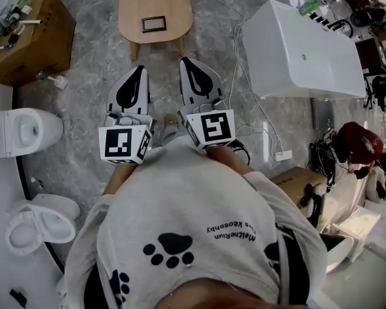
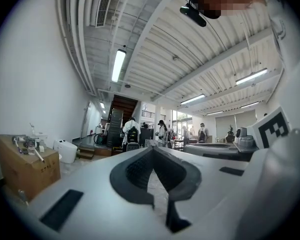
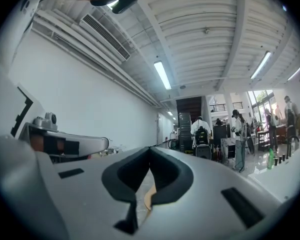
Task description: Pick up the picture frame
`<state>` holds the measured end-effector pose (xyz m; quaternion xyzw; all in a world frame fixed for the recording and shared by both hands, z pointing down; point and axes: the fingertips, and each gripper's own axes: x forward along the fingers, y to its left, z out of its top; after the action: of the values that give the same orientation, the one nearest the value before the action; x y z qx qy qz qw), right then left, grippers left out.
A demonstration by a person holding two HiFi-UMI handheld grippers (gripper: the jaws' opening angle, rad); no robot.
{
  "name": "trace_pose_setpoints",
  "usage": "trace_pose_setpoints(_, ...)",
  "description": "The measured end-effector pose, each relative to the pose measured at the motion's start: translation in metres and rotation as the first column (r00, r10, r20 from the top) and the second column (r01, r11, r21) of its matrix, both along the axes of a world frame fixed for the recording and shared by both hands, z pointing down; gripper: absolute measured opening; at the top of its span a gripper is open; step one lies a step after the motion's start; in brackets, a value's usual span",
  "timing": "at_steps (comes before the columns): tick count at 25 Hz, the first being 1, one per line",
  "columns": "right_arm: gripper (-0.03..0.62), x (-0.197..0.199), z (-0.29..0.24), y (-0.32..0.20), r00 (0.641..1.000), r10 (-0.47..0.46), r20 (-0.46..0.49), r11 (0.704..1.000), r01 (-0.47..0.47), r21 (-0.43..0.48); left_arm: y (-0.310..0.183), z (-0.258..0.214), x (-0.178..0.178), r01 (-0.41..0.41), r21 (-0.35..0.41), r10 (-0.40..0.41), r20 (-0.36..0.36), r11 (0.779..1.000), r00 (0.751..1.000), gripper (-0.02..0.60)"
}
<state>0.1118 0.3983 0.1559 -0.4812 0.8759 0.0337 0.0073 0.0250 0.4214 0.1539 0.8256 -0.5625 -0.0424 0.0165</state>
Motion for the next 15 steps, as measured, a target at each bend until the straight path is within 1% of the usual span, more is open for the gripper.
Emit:
trace_pose_setpoints(7, 0.009, 0.007, 0.002, -0.062, 0.998, -0.057, 0.033, 0.998, 0.057, -0.005, -0.054, 0.002, 0.002, 0.060, -0.002, -0.060, 0.008, 0.998, 0.998, 0.006)
trace_pose_setpoints(15, 0.009, 0.009, 0.007, -0.095, 0.995, -0.091, 0.043, 0.995, 0.092, -0.026, -0.085, 0.005, -0.001, 0.099, -0.019, -0.099, 0.019, 0.995, 0.995, 0.005)
